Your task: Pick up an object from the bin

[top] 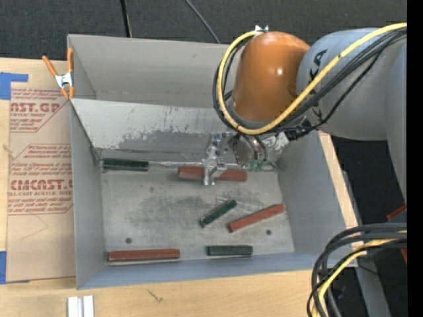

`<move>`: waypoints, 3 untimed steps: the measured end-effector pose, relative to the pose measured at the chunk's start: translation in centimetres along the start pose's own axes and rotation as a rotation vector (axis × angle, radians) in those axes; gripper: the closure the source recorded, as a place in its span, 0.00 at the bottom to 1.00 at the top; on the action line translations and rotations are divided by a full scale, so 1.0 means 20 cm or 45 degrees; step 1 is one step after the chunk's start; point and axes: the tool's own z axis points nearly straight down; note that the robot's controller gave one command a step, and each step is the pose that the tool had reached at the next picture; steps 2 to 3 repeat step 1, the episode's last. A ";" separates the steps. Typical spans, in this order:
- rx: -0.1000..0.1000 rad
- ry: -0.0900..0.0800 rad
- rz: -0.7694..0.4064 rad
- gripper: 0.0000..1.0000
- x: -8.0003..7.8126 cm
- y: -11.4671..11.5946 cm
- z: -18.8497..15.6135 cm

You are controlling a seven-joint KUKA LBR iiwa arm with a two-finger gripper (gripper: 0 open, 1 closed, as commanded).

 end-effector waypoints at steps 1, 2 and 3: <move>0.001 0.007 0.000 1.00 -0.01 -0.03 -0.25; 0.001 0.007 0.000 1.00 -0.01 -0.03 -0.25; 0.001 0.007 0.000 1.00 -0.01 -0.03 -0.25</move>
Offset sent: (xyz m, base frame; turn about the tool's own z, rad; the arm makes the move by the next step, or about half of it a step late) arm -0.0033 -0.0189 0.1363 -0.0008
